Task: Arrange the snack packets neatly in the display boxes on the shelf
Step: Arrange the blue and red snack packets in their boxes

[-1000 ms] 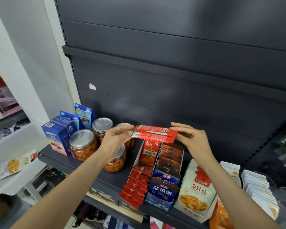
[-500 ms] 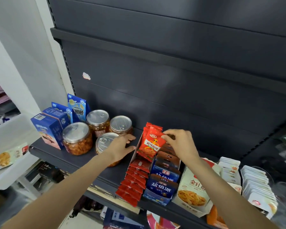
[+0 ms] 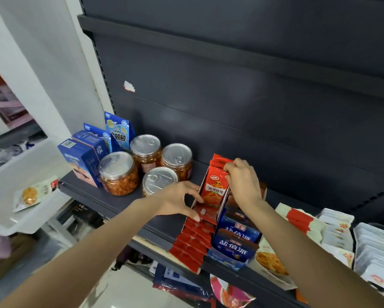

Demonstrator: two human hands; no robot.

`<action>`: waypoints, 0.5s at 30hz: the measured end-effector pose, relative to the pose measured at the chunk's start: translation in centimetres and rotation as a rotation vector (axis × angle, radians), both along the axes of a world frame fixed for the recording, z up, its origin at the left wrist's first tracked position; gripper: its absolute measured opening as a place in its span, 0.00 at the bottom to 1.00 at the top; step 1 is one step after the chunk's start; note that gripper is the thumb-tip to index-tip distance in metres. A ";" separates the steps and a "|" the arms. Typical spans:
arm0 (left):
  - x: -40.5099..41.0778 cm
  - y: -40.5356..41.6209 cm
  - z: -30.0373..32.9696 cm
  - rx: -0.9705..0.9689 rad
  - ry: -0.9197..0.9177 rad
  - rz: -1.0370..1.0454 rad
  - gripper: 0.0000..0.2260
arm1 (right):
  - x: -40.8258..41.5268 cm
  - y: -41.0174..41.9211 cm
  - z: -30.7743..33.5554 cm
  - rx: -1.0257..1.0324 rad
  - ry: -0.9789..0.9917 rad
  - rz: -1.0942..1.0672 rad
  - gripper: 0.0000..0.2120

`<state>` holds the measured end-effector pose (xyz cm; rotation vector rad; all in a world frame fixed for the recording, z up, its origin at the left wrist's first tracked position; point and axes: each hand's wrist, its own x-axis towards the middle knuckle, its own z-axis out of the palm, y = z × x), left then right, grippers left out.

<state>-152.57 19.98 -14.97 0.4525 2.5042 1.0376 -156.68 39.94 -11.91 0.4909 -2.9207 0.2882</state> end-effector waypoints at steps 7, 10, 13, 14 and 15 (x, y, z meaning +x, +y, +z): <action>-0.1 0.6 1.2 -0.034 0.188 -0.001 0.08 | -1.0 0.0 -0.1 0.059 -0.093 0.028 0.14; -0.4 1.0 1.7 -0.054 0.272 0.057 0.10 | -0.5 0.5 1.4 -0.182 -0.138 -0.016 0.13; -0.7 1.4 2.7 0.009 0.339 0.155 0.11 | 0.8 1.2 3.7 -0.402 -0.255 0.121 0.13; -0.8 1.6 3.1 0.032 0.361 0.180 0.11 | 1.2 1.3 4.2 -0.367 -0.313 0.190 0.14; -0.9 1.8 3.5 0.058 0.376 0.193 0.11 | 1.6 1.3 4.5 -0.290 -0.340 0.239 0.15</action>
